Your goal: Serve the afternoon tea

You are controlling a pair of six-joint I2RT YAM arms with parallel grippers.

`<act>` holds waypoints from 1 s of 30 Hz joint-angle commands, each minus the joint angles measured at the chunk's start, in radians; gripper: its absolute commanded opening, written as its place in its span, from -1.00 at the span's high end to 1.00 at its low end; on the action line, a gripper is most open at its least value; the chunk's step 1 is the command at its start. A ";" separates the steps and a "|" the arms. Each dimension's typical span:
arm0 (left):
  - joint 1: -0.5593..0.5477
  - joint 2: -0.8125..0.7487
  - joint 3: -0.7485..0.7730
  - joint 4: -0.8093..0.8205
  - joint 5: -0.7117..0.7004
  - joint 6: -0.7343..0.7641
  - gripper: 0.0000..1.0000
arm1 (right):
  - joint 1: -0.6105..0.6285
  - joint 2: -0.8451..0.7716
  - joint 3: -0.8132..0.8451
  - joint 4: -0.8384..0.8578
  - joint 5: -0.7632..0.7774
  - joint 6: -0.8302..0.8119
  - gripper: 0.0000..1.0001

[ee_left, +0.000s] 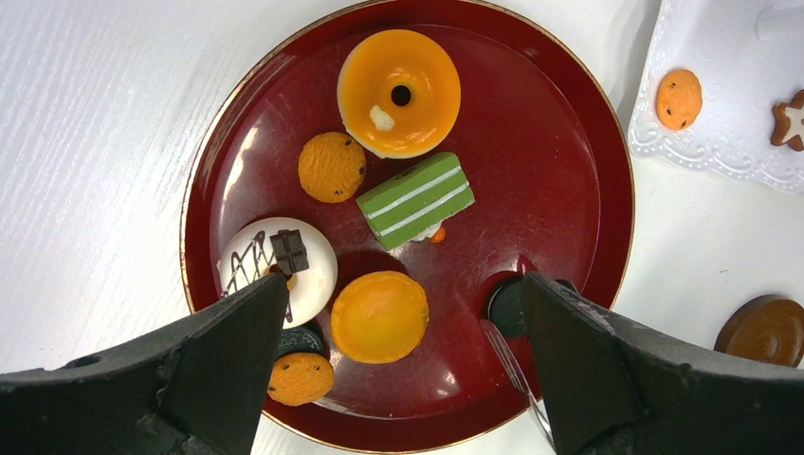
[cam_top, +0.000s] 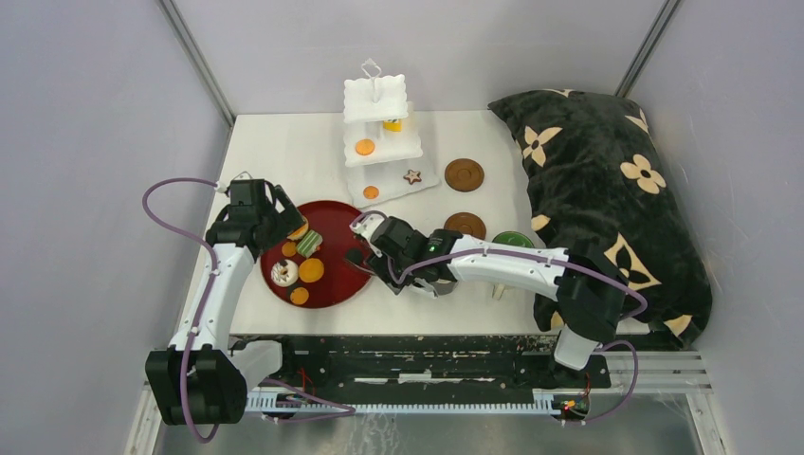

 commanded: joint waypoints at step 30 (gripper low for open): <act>0.005 -0.012 0.009 0.041 -0.001 0.001 -0.99 | -0.201 -0.315 0.109 -0.083 -0.025 -0.029 0.55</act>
